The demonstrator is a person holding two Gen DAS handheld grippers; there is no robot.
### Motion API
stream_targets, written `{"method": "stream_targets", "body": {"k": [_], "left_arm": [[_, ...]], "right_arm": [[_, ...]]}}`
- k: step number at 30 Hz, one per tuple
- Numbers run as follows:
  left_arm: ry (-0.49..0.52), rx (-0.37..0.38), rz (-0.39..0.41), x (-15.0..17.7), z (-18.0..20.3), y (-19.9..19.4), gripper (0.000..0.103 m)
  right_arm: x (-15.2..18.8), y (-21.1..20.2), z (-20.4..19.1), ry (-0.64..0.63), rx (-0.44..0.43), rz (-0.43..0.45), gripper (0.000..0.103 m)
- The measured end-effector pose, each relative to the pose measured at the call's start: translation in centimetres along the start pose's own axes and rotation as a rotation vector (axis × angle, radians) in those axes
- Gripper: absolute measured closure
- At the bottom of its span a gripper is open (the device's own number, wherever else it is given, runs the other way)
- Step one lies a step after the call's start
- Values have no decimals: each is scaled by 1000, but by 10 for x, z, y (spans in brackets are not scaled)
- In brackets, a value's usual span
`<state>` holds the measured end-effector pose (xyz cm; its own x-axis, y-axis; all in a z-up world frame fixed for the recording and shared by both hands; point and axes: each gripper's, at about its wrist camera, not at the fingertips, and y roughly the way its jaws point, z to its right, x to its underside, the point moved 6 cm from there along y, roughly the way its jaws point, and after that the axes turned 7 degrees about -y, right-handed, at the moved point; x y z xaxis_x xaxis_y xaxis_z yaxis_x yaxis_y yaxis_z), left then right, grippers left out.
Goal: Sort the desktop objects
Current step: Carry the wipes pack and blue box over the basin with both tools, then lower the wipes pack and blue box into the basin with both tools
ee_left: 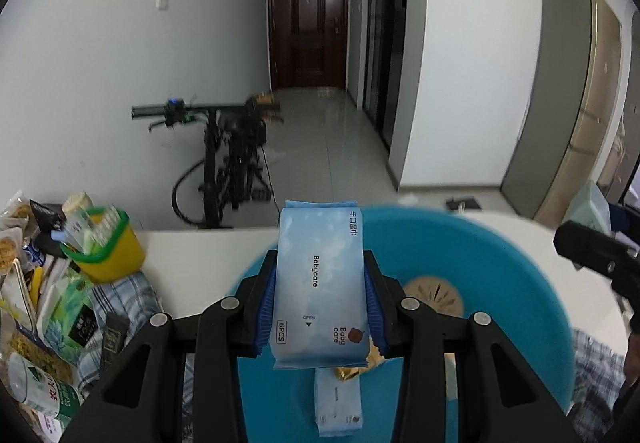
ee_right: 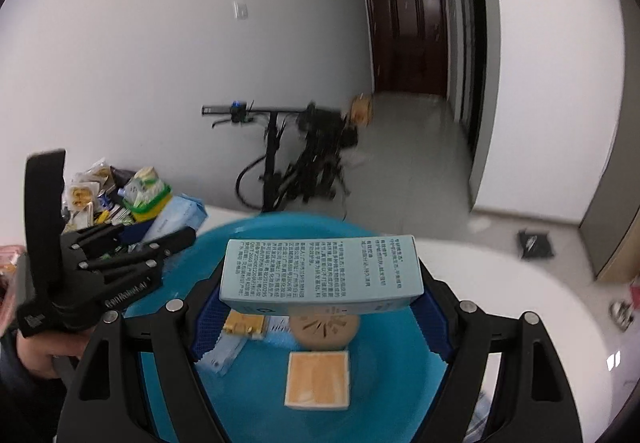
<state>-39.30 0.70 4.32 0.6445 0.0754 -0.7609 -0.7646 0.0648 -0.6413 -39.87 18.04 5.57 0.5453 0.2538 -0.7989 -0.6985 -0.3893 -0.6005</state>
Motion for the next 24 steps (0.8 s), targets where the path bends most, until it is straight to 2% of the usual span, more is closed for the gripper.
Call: {"method": "stream_targets", "body": {"k": [3, 6, 11, 16, 24], "left_arm": [[-5, 27, -107, 22, 2, 21, 62], [-19, 44, -176, 39, 6, 33, 62], [-6, 34, -189, 47, 10, 36, 62], [22, 25, -187, 42, 11, 37, 62], [25, 37, -299, 41, 13, 77, 62]], "right_arm": [[16, 15, 1, 26, -25, -56, 24], [29, 27, 3, 49, -37, -103, 24], [36, 34, 6, 50, -27, -137, 24], [36, 35, 5, 16, -2, -163, 24], [42, 41, 7, 10, -2, -217, 24]]}}
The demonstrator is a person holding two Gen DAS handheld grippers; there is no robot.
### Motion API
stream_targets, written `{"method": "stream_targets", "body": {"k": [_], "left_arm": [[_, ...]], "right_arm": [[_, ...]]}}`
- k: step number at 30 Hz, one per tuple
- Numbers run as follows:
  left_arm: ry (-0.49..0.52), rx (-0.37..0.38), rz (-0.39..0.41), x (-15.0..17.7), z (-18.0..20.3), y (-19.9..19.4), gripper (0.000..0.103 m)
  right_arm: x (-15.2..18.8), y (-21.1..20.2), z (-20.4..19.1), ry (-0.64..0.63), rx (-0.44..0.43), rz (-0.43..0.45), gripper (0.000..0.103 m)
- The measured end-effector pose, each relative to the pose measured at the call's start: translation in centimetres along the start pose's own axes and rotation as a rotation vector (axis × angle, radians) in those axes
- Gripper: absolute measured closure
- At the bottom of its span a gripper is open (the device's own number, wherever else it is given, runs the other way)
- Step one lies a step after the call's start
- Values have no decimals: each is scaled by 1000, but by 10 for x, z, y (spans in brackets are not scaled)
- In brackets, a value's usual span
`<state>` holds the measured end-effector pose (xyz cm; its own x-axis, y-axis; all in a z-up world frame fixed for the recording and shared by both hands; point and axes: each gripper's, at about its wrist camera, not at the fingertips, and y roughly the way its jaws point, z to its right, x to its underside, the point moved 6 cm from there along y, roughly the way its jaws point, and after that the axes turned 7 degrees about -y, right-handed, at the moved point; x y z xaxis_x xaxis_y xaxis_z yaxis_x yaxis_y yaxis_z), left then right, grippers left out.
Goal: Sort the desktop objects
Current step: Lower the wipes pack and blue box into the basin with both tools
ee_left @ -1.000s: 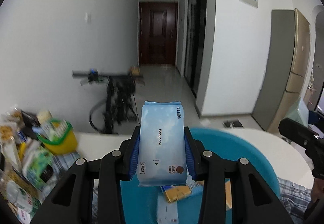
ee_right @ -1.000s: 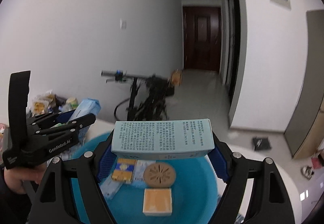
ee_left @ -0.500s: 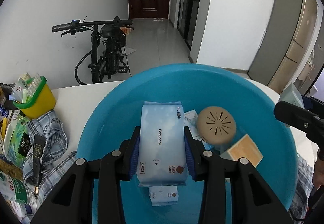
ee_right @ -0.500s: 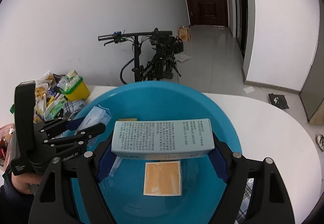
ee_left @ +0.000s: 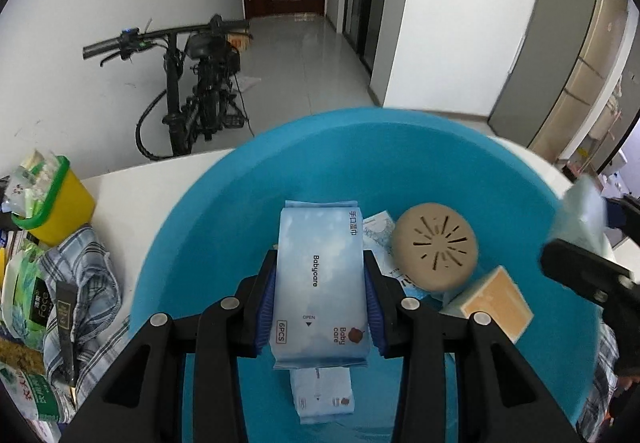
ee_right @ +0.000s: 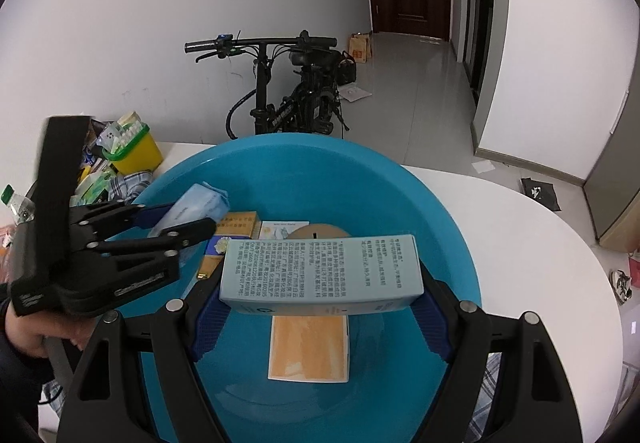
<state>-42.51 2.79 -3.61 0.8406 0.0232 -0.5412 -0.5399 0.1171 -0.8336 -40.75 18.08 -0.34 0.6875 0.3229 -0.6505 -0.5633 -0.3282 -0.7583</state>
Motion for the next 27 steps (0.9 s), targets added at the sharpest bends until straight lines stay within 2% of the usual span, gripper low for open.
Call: {"method": "stream_targets", "body": {"k": [2, 4, 7, 15, 21, 22, 23, 24, 25, 27], "left_arm": [[-26, 41, -47, 0, 2, 11, 62], [-20, 49, -52, -3, 8, 13, 62], [8, 40, -38, -9, 18, 14, 62], [-10, 15, -112, -17, 28, 41, 62], [-36, 22, -169, -11, 26, 58, 62], [-38, 22, -166, -11, 26, 59, 61], [-41, 24, -160, -11, 25, 58, 55], [-49, 28, -154, -11, 23, 56, 46], [-58, 32, -146, -12, 21, 54, 41], [-74, 36, -120, -15, 17, 47, 40]], "right_arm": [[1, 0, 2, -5, 13, 0, 24], [2, 1, 4, -12, 25, -6, 24], [3, 6, 7, -13, 27, -29, 24], [8, 25, 13, -3, 13, -106, 24], [12, 30, 14, -8, 17, -123, 24], [12, 31, 14, -11, 21, -126, 24], [12, 32, 14, -13, 25, -129, 24], [10, 34, 14, -17, 30, -132, 24], [9, 36, 14, -21, 33, -134, 24], [9, 40, 11, -33, 38, -143, 24]]}}
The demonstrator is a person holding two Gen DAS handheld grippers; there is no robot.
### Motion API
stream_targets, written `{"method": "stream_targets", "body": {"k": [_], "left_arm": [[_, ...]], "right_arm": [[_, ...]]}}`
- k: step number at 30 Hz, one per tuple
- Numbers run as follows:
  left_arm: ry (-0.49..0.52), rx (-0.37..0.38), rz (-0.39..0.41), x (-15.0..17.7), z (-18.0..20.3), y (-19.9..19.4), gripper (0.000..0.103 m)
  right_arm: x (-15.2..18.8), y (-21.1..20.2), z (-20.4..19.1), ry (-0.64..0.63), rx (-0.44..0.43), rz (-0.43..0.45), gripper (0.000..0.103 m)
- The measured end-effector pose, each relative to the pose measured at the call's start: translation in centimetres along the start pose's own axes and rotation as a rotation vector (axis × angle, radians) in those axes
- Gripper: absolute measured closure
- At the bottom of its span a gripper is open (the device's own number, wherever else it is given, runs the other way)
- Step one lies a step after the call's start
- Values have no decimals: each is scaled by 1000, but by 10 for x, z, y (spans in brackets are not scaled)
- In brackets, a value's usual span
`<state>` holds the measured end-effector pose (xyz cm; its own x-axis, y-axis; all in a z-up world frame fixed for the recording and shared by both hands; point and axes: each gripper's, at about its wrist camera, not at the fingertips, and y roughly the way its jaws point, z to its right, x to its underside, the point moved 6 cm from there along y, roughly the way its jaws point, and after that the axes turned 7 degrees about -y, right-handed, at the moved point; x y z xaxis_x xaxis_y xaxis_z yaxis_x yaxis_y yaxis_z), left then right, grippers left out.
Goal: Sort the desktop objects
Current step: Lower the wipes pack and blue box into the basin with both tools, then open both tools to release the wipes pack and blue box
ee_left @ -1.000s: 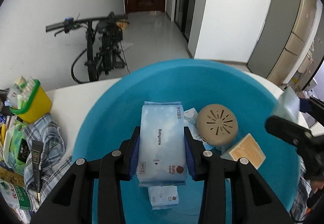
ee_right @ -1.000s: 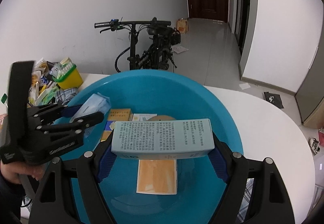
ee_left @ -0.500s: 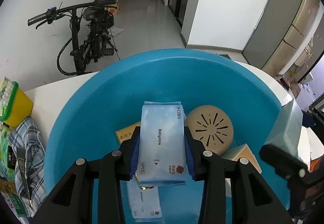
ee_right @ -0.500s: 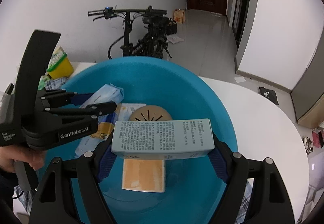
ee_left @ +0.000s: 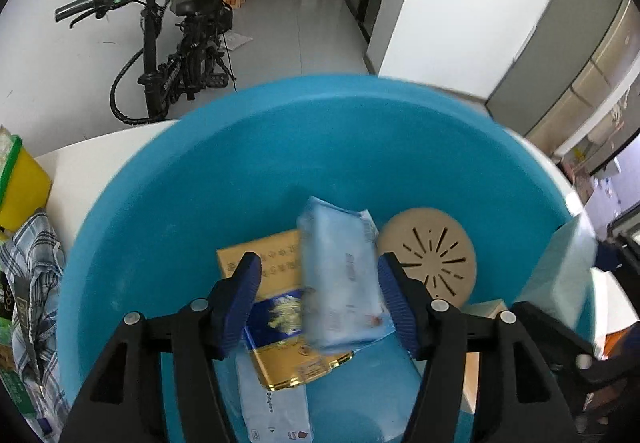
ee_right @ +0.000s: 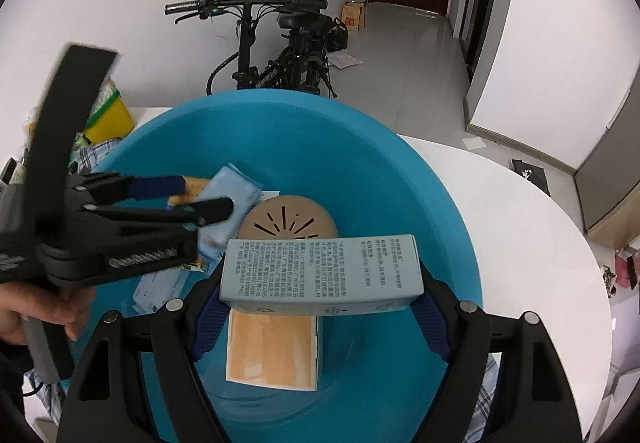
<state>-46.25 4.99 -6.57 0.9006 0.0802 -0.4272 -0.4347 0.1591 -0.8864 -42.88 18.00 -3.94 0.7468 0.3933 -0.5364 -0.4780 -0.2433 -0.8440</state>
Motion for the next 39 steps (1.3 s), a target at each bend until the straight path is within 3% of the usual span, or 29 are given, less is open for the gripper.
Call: {"method": "stream_targets", "body": {"k": [7, 9, 13, 27, 31, 39], "left_arm": [[13, -44, 57, -9, -4, -18, 35], [21, -51, 65, -10, -2, -20, 30], [33, -86, 81, -9, -4, -23, 29], [17, -101, 69, -5, -11, -15, 29], [18, -101, 69, -3, -11, -15, 29], [7, -110, 85, -2, -13, -18, 29]], "right_arm": [[-5, 14, -18, -51, 9, -50, 24], [-8, 22, -22, -69, 5, -86, 24], [-10, 40, -29, -66, -28, -155, 24], [-13, 61, -34, -76, -36, -196, 23], [-13, 61, -33, -80, -23, -187, 11], [-8, 53, -33, -81, -18, -178, 11]]}}
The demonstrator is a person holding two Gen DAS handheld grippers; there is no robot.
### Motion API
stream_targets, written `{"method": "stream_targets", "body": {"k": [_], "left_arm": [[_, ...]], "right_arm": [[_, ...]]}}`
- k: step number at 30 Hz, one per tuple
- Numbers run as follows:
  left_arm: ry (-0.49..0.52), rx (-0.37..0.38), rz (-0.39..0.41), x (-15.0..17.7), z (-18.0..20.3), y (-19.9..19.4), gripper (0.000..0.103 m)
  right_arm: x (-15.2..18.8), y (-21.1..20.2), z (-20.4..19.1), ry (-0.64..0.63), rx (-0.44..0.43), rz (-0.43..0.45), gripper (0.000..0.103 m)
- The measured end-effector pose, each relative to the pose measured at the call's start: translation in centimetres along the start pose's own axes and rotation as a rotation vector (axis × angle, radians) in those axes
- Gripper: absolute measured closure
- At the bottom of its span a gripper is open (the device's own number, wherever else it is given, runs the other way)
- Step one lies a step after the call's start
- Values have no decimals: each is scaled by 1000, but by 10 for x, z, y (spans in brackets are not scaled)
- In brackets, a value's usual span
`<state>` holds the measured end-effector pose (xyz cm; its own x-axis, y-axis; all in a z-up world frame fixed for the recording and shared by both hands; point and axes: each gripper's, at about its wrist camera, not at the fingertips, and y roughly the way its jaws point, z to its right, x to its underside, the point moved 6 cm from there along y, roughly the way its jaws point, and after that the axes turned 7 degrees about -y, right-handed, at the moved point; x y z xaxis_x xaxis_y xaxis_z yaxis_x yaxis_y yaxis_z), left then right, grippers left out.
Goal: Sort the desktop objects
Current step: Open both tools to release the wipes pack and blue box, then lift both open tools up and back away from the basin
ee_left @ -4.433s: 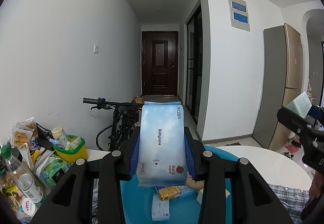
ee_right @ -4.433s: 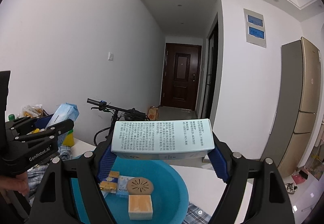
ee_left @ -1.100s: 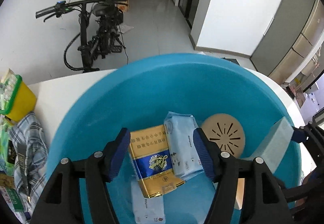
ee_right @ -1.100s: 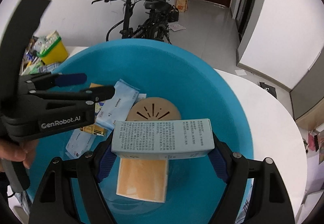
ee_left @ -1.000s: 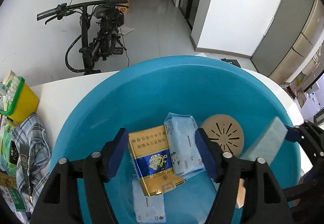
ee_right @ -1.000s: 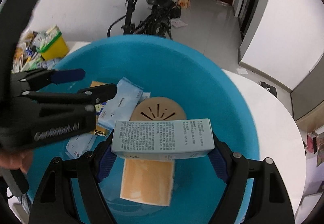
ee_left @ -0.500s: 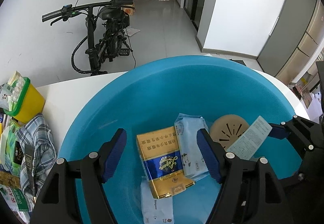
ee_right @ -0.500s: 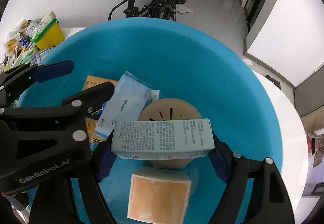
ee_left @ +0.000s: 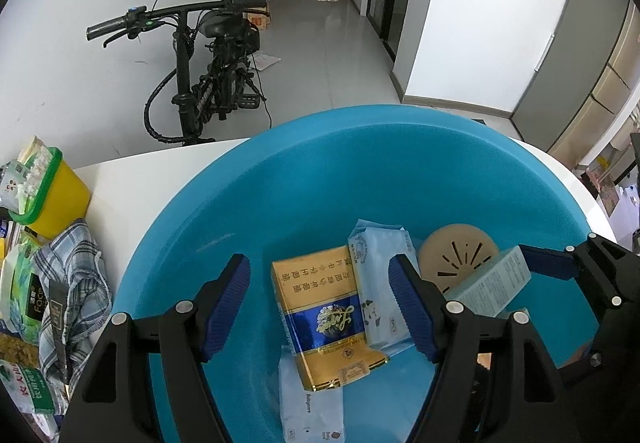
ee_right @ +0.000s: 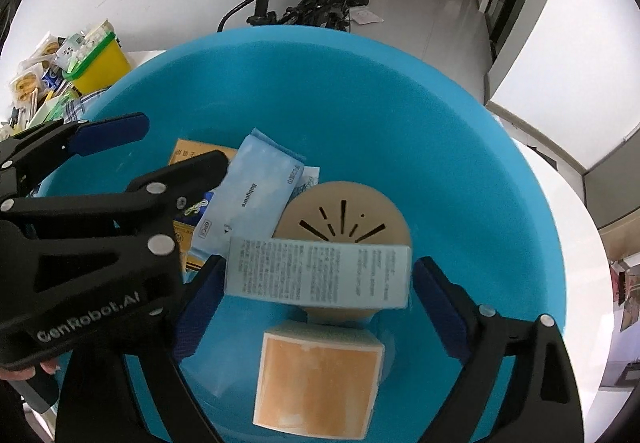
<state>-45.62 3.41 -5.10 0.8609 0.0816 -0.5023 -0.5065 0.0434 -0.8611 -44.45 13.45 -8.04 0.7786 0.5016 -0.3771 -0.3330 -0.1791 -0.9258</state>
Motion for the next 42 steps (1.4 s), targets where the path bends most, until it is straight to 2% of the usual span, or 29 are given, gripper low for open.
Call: {"method": "stream_targets", "body": {"k": [7, 12, 16, 24, 31, 33, 38, 40, 42], "left_arm": [[-31, 11, 40, 1, -4, -13, 29], [-22, -12, 87, -1, -4, -27, 29], [-39, -2, 101, -1, -8, -39, 29], [-51, 0, 155, 4, -8, -65, 28], [-32, -16, 252, 12, -8, -99, 27], [-21, -36, 290, 16, -7, -114, 27], [-26, -25, 372, 23, -8, -149, 27], [-8, -39, 408, 26, -7, -162, 21], [22, -56, 454, 30, -4, -178, 20]], "right_arm": [[1, -13, 6, 9, 37, 34, 11], [1, -25, 10, 24, 61, 59, 11], [3, -37, 15, 35, 102, 93, 11], [9, -68, 21, 94, 128, 163, 11], [19, -110, 24, 126, 175, 290, 10], [22, -124, 23, 142, 179, 336, 5], [32, -156, 16, 150, 200, 405, 3], [38, -170, 14, 142, 217, 429, 0], [44, -182, 10, 131, 233, 452, 0]]}}
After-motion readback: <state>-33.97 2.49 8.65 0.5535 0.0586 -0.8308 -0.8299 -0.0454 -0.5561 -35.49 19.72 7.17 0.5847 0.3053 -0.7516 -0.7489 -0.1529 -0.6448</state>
